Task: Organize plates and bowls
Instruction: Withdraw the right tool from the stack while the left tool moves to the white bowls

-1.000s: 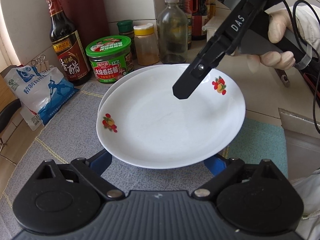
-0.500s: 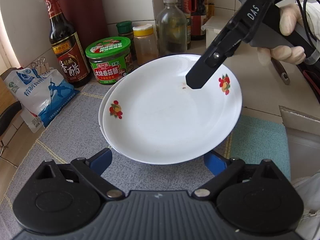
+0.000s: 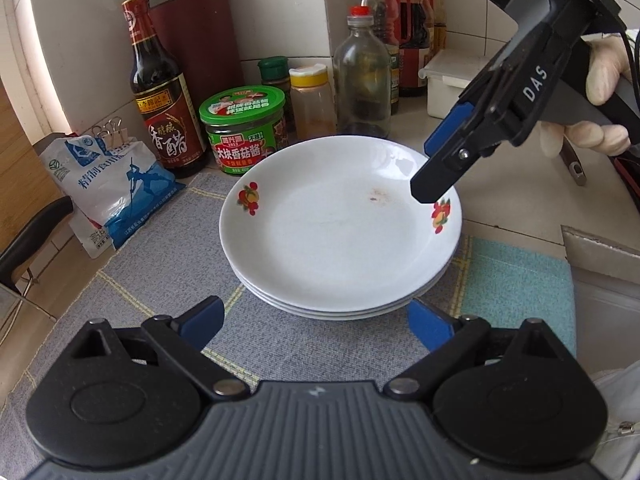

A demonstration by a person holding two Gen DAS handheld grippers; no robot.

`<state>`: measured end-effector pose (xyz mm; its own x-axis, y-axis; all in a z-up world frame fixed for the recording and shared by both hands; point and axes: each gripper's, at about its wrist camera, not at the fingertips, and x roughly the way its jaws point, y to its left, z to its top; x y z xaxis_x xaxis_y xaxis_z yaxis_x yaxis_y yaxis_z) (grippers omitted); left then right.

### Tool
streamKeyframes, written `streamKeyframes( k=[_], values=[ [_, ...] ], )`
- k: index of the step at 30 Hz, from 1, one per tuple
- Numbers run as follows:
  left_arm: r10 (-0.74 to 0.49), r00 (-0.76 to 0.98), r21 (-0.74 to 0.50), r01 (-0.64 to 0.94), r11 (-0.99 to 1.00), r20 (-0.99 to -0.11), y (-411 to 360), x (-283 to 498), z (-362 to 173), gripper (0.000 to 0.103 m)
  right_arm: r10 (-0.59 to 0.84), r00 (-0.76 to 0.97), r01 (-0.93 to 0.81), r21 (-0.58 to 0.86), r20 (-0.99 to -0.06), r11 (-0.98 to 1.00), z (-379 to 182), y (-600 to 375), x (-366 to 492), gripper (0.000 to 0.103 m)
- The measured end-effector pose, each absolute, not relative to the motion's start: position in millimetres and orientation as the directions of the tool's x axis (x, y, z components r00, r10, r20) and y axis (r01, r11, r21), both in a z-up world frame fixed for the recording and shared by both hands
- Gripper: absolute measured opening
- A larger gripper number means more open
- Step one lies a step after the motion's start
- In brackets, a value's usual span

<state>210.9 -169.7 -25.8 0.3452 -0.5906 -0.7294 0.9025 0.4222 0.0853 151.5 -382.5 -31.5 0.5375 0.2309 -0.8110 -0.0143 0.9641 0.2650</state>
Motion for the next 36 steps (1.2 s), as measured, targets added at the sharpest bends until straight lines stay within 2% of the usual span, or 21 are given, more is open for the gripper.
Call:
streamKeyframes(
  k=[14, 19, 23, 29, 36],
  values=[
    [-0.554, 0.462, 0.017, 0.778, 0.628, -0.692, -128.3, 193.4, -5.8, 0.098, 0.047, 0.731, -0.067, -0.003, -0.68, 0.998, -8.4, -320.4, 127.8, 0.103],
    [-0.497, 0.515, 0.018, 0.707, 0.707, -0.698, -116.6, 185.0, -6.4, 0.098, 0.069, 0.745, -0.091, 0.002, -0.663, 0.996, -13.0, -305.2, 127.2, 0.103],
    [-0.441, 0.55, 0.009, 0.633, 0.774, -0.709, -108.6, 178.9, -8.0, 0.098, 0.057, 0.764, -0.125, -0.061, -0.642, 0.99, -17.0, -287.0, 128.7, 0.103],
    [-0.343, 0.605, 0.014, 0.507, 0.862, -0.719, -93.4, 165.6, -4.7, 0.098, 0.132, 0.761, -0.246, -0.093, -0.635, 0.965, -24.3, -260.8, 127.3, 0.103],
    [-0.313, 0.63, 0.006, 0.45, 0.893, -0.711, -58.5, 148.1, -2.9, 0.098, 0.177, 0.737, -0.295, -0.075, -0.652, 0.952, -29.0, -224.7, 122.7, 0.103]
  ],
)
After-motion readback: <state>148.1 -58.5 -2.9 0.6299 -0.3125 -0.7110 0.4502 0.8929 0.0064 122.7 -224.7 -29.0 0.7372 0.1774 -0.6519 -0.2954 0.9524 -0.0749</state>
